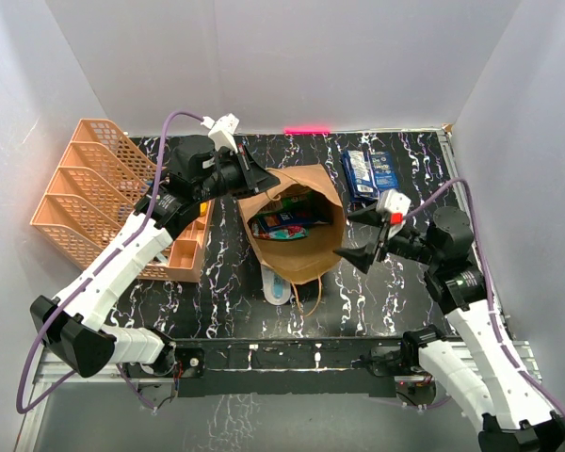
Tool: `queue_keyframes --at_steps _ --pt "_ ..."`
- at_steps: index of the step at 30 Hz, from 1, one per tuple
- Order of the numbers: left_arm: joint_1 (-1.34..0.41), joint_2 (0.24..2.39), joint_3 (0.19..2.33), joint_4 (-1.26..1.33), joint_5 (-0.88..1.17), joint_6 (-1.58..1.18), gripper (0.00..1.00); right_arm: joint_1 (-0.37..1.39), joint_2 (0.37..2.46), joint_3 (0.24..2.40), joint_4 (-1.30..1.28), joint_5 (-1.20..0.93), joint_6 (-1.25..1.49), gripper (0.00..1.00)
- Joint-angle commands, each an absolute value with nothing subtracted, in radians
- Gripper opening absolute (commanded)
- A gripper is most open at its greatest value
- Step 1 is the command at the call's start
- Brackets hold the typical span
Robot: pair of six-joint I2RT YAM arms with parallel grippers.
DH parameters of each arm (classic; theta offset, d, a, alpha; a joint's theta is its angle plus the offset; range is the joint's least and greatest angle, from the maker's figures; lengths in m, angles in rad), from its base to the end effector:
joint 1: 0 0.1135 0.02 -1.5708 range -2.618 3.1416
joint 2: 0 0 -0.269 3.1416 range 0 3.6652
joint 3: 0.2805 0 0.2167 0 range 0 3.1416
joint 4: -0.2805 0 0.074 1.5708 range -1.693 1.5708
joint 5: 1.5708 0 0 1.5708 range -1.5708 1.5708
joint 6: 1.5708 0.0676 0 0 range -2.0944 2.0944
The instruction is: Take the snacks out of the paper bag
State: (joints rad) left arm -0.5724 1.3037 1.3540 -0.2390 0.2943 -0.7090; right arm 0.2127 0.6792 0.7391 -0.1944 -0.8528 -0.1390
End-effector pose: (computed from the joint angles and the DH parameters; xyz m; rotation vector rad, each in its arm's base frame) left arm 0.2333 -0.1737 0.4173 0.1025 1.9065 -1.1621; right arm 0.1186 0.0777 0.3389 -0.9040 1.4622 0.7768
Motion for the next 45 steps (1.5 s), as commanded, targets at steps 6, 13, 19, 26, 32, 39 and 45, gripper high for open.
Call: queue_keyframes --at_steps 6,13,19,26,32,39,45 --pt "-0.566 1.285 1.360 -0.220 0.276 -0.720 0.00 0.504 0.752 0.820 -0.322 -0.741 -0.542 0.82" --pt "-0.567 1.284 1.361 -0.223 0.281 -0.732 0.00 0.882 1.012 0.848 -0.220 -0.130 -0.717 0.78" --pt "-0.567 1.273 1.338 -0.216 0.291 -0.751 0.00 0.908 1.230 0.871 -0.091 0.075 -0.845 0.71" --pt "-0.567 1.258 1.310 -0.201 0.303 -0.773 0.00 0.846 1.329 0.819 0.102 0.166 -0.911 0.54" --pt "-0.568 1.255 1.312 -0.199 0.305 -0.774 0.00 0.773 1.379 0.801 0.157 0.096 -0.945 0.50" --pt "-0.567 1.252 1.321 -0.206 0.305 -0.772 0.00 0.716 1.439 0.808 0.203 -0.003 -0.962 0.47" --pt "-0.568 1.246 1.327 -0.215 0.300 -0.767 0.00 0.705 1.470 0.808 0.206 -0.008 -0.975 0.49"
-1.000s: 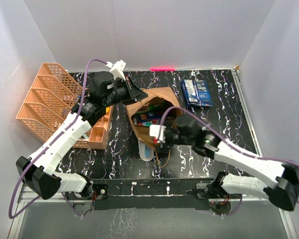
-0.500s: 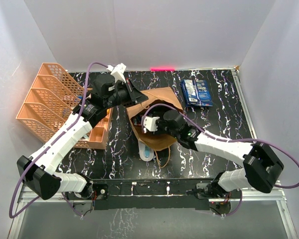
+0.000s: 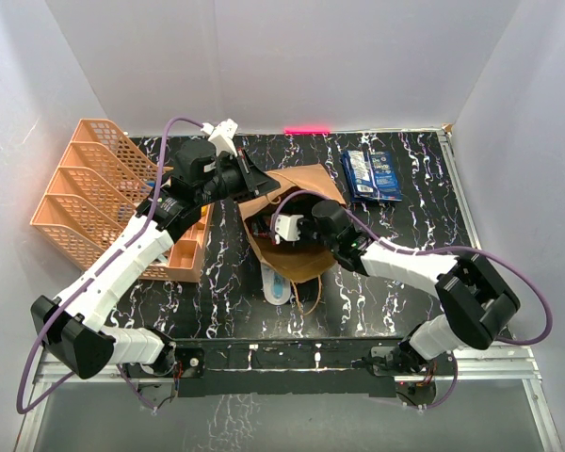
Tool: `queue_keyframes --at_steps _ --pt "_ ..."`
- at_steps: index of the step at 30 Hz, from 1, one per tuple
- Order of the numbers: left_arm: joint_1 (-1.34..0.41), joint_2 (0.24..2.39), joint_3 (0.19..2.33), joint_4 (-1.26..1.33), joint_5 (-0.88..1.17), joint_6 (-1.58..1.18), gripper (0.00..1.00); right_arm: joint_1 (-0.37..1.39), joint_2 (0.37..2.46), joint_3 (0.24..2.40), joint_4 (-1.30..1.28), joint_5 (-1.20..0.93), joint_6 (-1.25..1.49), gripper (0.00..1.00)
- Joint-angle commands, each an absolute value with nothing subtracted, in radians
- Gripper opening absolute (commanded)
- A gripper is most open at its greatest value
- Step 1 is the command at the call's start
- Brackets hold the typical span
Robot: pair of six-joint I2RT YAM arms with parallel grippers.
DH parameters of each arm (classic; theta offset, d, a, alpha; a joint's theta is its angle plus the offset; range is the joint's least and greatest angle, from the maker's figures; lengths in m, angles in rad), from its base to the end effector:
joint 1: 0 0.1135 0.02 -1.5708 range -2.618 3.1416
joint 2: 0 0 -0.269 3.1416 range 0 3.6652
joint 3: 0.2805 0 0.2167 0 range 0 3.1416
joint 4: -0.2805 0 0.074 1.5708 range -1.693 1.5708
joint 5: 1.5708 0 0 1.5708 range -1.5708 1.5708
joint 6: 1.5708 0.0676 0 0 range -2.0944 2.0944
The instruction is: Take the snacks out of the paper bag
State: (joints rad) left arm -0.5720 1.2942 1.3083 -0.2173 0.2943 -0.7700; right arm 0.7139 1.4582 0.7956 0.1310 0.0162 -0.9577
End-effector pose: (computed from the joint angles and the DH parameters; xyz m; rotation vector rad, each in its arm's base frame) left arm 0.2330 -0.1733 0.4072 0.0411 1.9366 -1.1977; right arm 0.2372 0.2041 0.2282 -1.5561 1.4199 -0.1635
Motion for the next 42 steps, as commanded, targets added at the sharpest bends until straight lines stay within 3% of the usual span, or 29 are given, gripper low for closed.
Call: queue_keyframes --at_steps 1,13,26,36,42 --pt "-0.568 1.246 1.327 -0.216 0.299 -0.767 0.00 0.700 1.474 0.810 0.208 -0.008 -0.965 0.49" --pt "-0.567 1.247 1.325 -0.209 0.304 -0.766 0.00 0.688 1.417 0.780 0.182 0.003 -0.975 0.54" --pt "-0.567 1.266 1.361 -0.221 0.313 -0.759 0.00 0.666 1.584 0.887 0.250 -0.012 -0.975 0.51" --pt "-0.567 1.264 1.362 -0.228 0.312 -0.753 0.00 0.666 1.686 0.976 0.254 -0.034 -0.950 0.40" --pt "-0.567 1.262 1.361 -0.233 0.308 -0.747 0.00 0.654 1.664 0.967 0.250 -0.019 -0.951 0.49"
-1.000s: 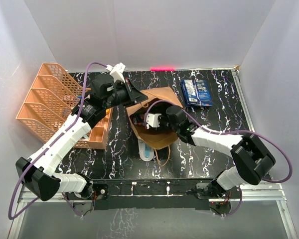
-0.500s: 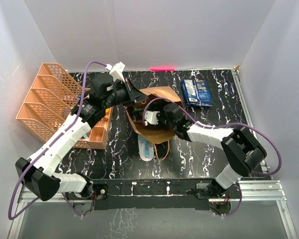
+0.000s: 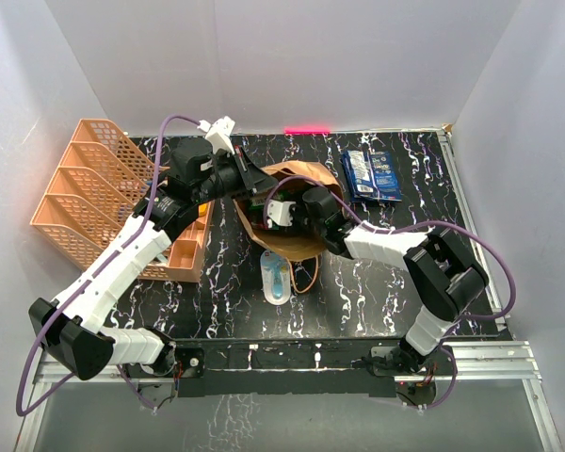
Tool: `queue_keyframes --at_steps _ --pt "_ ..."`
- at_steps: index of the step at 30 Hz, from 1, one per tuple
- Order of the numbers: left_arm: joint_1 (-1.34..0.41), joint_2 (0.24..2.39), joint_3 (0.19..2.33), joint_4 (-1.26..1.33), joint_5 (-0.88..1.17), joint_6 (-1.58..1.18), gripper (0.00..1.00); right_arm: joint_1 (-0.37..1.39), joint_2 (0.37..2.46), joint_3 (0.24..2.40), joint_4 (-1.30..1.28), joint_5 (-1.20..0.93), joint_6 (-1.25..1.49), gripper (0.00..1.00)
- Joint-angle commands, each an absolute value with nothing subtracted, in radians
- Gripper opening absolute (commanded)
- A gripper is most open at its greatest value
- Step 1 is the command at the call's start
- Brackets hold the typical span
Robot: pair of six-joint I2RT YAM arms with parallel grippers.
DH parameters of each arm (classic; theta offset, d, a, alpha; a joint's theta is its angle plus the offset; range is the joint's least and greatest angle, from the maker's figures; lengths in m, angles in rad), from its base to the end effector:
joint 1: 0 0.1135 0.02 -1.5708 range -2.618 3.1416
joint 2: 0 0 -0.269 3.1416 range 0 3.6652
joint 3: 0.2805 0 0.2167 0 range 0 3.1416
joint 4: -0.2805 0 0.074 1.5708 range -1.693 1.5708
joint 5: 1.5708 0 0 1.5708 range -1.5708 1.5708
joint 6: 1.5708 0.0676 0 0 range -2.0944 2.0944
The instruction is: Take the snacks out of the paper bag
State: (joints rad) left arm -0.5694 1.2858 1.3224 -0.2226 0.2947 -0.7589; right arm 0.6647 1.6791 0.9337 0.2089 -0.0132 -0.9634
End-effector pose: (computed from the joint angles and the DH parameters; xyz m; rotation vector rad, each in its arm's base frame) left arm 0.2308 -0.1710 0.4136 0.0532 1.9154 -1.1945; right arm 0.2863 0.2255 0.2114 -1.5407 1.4440 -0.1649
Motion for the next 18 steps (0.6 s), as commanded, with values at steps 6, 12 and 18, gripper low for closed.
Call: queue_keyframes --at_steps 6,12,18 --pt "-0.568 1.250 1.310 -0.152 0.377 -0.738 0.00 0.600 1.618 0.928 0.225 -0.075 -0.941 0.43" --pt "-0.568 1.206 1.222 -0.060 0.443 -0.758 0.00 0.601 1.577 0.901 0.202 -0.134 -0.943 0.45" --pt "-0.568 1.181 1.197 -0.031 0.486 -0.741 0.00 0.601 1.550 0.875 0.253 -0.140 -0.890 0.47"
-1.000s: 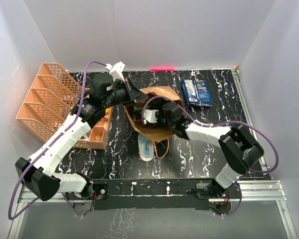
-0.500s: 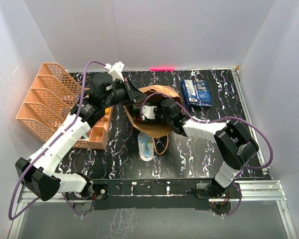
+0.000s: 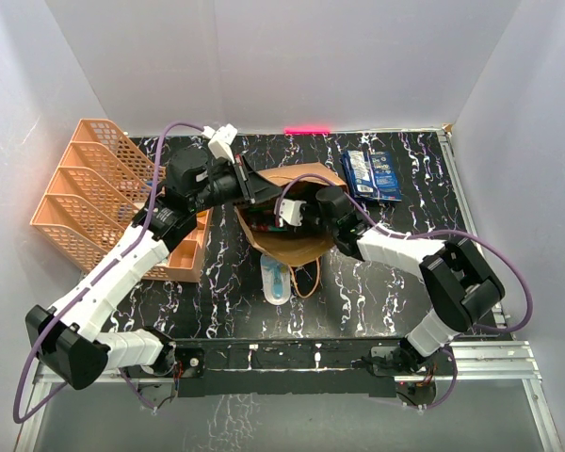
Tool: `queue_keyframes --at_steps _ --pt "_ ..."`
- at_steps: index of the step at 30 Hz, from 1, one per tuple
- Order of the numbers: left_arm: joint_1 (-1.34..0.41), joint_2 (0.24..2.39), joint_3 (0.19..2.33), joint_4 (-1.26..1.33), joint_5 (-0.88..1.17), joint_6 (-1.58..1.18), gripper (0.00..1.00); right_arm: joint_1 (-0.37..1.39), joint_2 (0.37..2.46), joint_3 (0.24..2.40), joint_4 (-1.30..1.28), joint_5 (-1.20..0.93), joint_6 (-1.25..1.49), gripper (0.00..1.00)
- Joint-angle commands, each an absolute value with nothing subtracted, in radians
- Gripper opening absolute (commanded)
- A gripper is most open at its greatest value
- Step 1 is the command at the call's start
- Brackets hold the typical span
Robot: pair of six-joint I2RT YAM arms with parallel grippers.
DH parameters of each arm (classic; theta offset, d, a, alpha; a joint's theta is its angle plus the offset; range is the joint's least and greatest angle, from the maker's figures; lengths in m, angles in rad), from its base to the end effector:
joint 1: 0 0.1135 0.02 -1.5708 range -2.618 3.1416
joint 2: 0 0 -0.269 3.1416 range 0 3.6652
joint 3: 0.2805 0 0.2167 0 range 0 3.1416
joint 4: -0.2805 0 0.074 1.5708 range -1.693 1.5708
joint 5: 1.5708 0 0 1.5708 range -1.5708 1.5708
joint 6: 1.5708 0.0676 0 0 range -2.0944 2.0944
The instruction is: Take the snacks out of the paper bag
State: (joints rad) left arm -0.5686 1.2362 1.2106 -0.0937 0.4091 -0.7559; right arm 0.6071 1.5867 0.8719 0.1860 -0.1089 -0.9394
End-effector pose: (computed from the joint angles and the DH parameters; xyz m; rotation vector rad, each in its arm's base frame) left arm 0.2184 -0.1715 0.4060 0.1648 1.8601 -1.3025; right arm 0.2773 0.2016 0.2200 -1.5111 1.4544 -0.0863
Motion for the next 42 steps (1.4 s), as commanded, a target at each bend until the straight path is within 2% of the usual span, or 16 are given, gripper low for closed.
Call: queue_keyframes --at_steps 1,8,16,17,21,23,33,42 --pt "-0.568 1.181 1.191 -0.016 0.500 -0.746 0.00 0.601 1.561 0.882 0.251 -0.146 -0.884 0.46" --pt "-0.581 1.182 1.184 0.037 0.541 -0.760 0.00 0.605 1.646 0.958 0.248 -0.147 -0.863 0.37" --pt "-0.586 1.187 1.190 0.022 0.540 -0.756 0.00 0.628 1.730 1.024 0.263 -0.138 -0.861 0.39" --pt "-0.588 1.186 1.192 0.020 0.537 -0.756 0.00 0.629 1.737 1.029 0.262 -0.136 -0.859 0.36" --pt "-0.588 1.178 1.195 -0.028 0.470 -0.756 0.00 0.639 1.721 1.032 0.246 -0.136 -0.850 0.14" --pt "-0.588 1.170 1.191 -0.065 0.416 -0.757 0.00 0.648 1.689 1.016 0.233 -0.143 -0.852 0.08" --pt "-0.586 1.180 1.216 -0.158 0.246 -0.756 0.00 0.702 1.443 0.953 0.104 -0.205 -0.786 0.08" --pt "-0.586 1.182 1.214 -0.184 0.201 -0.757 0.00 0.718 1.270 0.998 -0.042 -0.278 -0.518 0.08"
